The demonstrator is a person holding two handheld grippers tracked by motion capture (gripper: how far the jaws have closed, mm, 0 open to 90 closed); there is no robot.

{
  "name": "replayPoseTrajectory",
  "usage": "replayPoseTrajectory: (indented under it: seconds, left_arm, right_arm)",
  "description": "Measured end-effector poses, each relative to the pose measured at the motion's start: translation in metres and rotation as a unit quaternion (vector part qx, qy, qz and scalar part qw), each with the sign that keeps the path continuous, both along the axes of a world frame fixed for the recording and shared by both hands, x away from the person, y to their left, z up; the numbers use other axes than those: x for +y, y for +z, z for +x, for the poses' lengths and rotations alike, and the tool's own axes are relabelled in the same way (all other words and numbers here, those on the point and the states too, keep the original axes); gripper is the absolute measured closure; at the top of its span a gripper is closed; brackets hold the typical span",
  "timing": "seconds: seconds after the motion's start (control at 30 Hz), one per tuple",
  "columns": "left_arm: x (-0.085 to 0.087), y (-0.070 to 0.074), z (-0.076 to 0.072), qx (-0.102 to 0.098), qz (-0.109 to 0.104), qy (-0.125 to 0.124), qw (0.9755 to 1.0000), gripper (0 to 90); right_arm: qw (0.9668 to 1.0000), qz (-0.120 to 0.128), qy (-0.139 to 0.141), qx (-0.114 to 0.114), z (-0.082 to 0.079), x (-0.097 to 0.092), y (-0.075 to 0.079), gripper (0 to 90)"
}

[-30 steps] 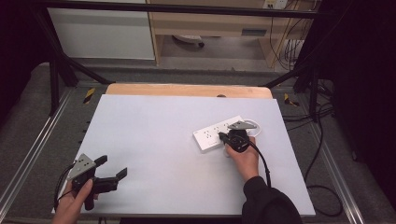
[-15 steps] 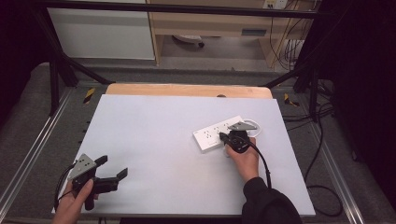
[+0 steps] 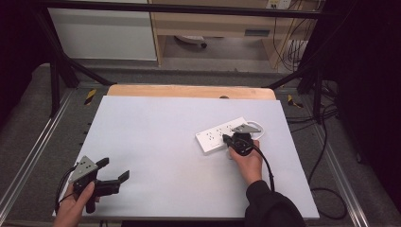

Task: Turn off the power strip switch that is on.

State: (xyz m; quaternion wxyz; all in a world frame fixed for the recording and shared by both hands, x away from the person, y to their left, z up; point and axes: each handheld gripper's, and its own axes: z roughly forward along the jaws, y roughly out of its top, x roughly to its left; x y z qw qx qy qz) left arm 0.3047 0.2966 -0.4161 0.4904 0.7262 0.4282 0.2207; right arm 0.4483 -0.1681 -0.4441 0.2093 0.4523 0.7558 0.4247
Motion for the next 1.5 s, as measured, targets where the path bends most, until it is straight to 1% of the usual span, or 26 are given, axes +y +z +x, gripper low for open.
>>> replayPoseTrajectory:
  seconds: [0.1, 0.13, 0.17, 0.2, 0.27, 0.37, 0.5, 0.6, 0.87, 1.07, 1.13, 1.23, 1.37, 1.5]
  left_arm:
    - [0.000, 0.000, 0.000, 0.000, 0.000, 0.000, 1.0000, 5.3]
    - [0.000, 0.000, 0.000, 0.001, 0.002, -0.001, 1.0000, 5.2]
    - [0.000, 0.000, 0.000, 0.001, 0.001, -0.001, 1.0000, 5.2]
    - [0.000, 0.000, 0.000, 0.000, 0.001, -0.001, 1.0000, 5.2]
    - [0.000, 0.000, 0.000, 0.001, 0.001, -0.001, 1.0000, 5.2]
    - [0.000, 0.000, 0.000, 0.002, 0.001, 0.000, 1.0000, 5.2]
    - [0.000, 0.000, 0.000, 0.000, 0.000, -0.001, 1.0000, 5.3]
    - [0.000, 0.000, 0.000, 0.001, 0.001, 0.000, 1.0000, 5.2]
    - [0.001, 0.000, 0.000, -0.001, 0.001, 0.000, 1.0000, 5.1]
    - [0.001, 0.001, 0.000, -0.004, 0.003, -0.003, 1.0000, 5.0]
    - [0.001, 0.001, 0.001, -0.003, 0.003, -0.002, 1.0000, 5.0]
    - [-0.001, 0.001, 0.001, -0.001, 0.000, -0.005, 1.0000, 5.0]
    - [-0.002, 0.001, 0.000, -0.002, 0.007, -0.005, 1.0000, 5.0]
    - [-0.002, 0.000, 0.000, 0.001, 0.006, -0.004, 1.0000, 5.0]
  right_arm:
    - [1.0000, 0.001, 0.002, -0.001, -0.002, 0.000, -0.001, 90.0]
    - [1.0000, 0.001, 0.004, -0.002, -0.002, 0.000, -0.001, 90.0]
    - [0.9999, 0.004, 0.014, -0.001, -0.003, 0.002, -0.003, 90.0]
    - [0.9999, 0.001, 0.016, -0.004, -0.004, 0.005, -0.003, 90.0]
    - [0.9998, -0.009, 0.016, -0.005, -0.003, 0.007, -0.002, 90.0]
    - [0.9999, 0.003, 0.013, 0.001, -0.001, 0.006, -0.002, 90.0]
    - [0.9999, -0.002, 0.011, 0.003, 0.000, 0.006, -0.001, 90.0]
    - [0.9999, -0.001, 0.014, -0.001, 0.000, 0.006, -0.001, 90.0]
    - [0.9999, 0.002, 0.009, -0.009, 0.000, 0.004, 0.000, 90.0]
    - [0.9998, 0.011, 0.007, -0.013, -0.001, 0.003, 0.002, 90.0]
    - [0.9997, 0.014, 0.007, -0.019, -0.002, 0.002, 0.004, 90.0]
    - [0.9996, 0.019, 0.005, -0.021, -0.003, 0.002, 0.006, 90.0]
    - [0.9994, 0.022, 0.007, -0.026, -0.004, 0.002, 0.009, 90.0]
    - [0.9992, 0.024, 0.007, -0.030, -0.004, -0.001, 0.011, 90.0]
